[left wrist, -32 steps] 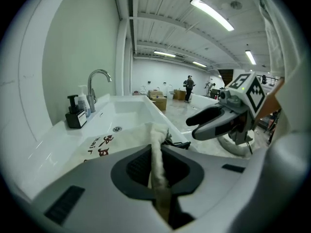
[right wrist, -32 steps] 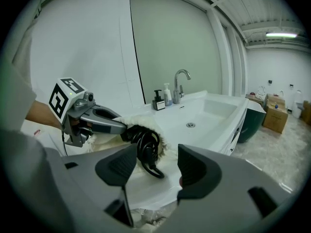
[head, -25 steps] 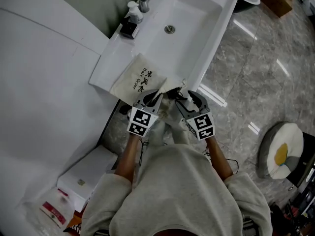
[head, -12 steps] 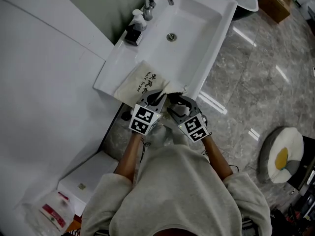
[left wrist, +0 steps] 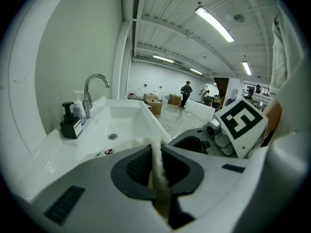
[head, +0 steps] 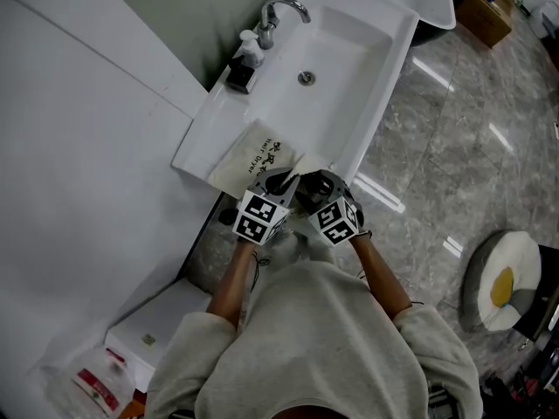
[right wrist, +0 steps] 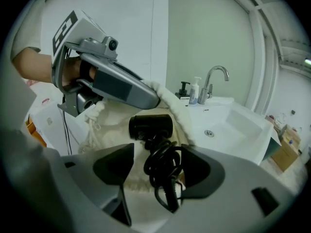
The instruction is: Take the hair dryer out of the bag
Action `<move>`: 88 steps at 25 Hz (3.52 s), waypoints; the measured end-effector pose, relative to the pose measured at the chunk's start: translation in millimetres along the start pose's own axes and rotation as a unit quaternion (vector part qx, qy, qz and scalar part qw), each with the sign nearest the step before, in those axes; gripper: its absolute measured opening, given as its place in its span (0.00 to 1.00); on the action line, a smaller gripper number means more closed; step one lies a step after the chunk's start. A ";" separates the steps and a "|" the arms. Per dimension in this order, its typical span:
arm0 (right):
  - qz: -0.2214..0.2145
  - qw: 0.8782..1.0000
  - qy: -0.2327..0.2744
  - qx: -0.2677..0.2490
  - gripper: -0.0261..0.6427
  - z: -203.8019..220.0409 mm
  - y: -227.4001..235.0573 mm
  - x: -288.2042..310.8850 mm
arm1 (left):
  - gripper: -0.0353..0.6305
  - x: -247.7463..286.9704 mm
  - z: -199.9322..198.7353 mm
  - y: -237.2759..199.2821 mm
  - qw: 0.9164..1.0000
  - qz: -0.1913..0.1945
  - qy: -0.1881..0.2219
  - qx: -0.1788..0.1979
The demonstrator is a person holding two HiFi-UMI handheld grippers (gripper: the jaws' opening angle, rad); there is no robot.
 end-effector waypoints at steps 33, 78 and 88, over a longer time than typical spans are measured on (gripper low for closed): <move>-0.001 0.990 -0.138 0.019 0.34 30.3 1.4 30.8 | 0.09 -7.3 15.1 -12.0 1.000 -0.001 0.003 -0.023; 0.020 0.997 -0.076 -0.001 0.59 34.5 -8.1 -48.3 | 0.09 -8.0 21.7 -9.3 1.000 -0.019 0.003 -0.023; -0.019 0.995 -0.094 -0.028 0.61 5.3 -0.3 -21.9 | 0.09 -11.2 20.3 -5.9 0.999 -0.021 0.009 -0.024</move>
Point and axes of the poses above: the fingertips, and each gripper's own axes: x forward along the fingers, y to its right, z out of its underside, the point moved 9 cm from there along -x, backward along the fingers, and after that the axes turned 14 degrees about y, right-handed, at the moved point
